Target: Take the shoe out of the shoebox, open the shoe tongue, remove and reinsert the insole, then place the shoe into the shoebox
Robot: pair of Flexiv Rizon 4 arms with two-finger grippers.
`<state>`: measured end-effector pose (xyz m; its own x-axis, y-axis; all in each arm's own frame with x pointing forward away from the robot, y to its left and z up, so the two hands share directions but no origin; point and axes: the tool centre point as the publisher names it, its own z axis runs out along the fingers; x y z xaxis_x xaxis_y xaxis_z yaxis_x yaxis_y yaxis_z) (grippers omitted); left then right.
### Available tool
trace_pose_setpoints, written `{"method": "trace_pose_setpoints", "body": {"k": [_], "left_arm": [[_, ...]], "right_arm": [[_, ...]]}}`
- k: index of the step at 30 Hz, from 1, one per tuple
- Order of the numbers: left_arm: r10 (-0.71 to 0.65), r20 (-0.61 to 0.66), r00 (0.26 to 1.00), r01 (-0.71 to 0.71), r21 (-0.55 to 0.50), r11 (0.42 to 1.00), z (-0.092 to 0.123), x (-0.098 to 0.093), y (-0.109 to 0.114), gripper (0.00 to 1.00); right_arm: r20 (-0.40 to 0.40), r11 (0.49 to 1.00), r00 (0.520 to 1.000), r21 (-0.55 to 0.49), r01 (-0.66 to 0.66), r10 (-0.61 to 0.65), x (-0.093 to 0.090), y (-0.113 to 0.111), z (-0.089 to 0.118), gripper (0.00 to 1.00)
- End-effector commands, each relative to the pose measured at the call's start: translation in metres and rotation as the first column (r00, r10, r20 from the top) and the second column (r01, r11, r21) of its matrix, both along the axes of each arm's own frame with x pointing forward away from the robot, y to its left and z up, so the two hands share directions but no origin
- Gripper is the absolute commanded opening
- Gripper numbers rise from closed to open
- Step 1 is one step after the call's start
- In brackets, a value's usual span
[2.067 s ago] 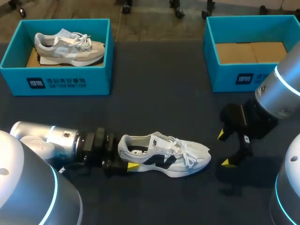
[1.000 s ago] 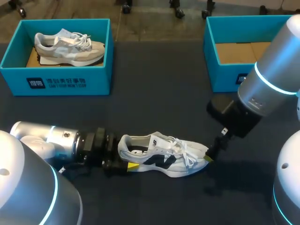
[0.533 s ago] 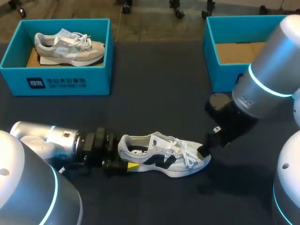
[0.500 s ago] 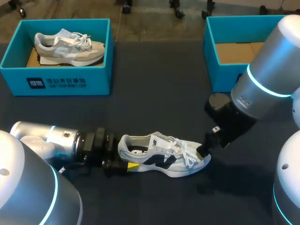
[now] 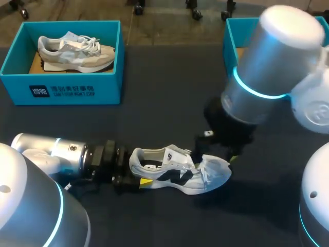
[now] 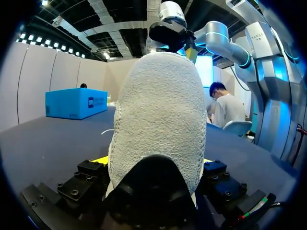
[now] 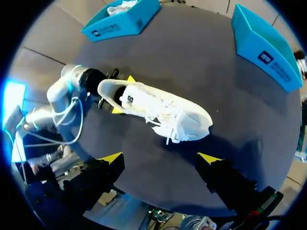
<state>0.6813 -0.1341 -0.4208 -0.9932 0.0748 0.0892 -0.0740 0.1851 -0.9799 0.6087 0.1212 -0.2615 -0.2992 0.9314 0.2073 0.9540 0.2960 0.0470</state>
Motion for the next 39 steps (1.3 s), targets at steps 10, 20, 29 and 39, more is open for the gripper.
{"method": "trace_pose_setpoints", "body": {"k": [10, 20, 29, 39], "left_arm": [[0.003, 0.001, 1.000, -0.003, 0.001, 1.000, -0.002, 0.001, -0.001, 0.00], [0.003, 0.001, 1.000, -0.003, 0.001, 1.000, -0.002, 0.001, -0.001, 0.00], [0.003, 0.001, 1.000, -0.003, 0.001, 1.000, -0.002, 0.001, -0.001, 0.00], [0.003, 0.001, 1.000, -0.003, 0.001, 1.000, -0.002, 0.001, -0.001, 0.00]], "right_arm": [[-0.018, 0.988, 1.000, -0.153, 0.023, -0.026, 0.015, 0.037, -0.012, 1.00], [-0.002, 0.974, 0.999, -0.226, 0.034, -0.036, 0.024, 0.052, -0.012, 1.00], [-0.022, 0.945, 0.996, -0.319, 0.071, -0.082, 0.031, 0.069, -0.009, 1.00], [-0.028, 0.907, 0.990, -0.405, 0.112, -0.135, 0.044, 0.087, -0.018, 1.00]]}}
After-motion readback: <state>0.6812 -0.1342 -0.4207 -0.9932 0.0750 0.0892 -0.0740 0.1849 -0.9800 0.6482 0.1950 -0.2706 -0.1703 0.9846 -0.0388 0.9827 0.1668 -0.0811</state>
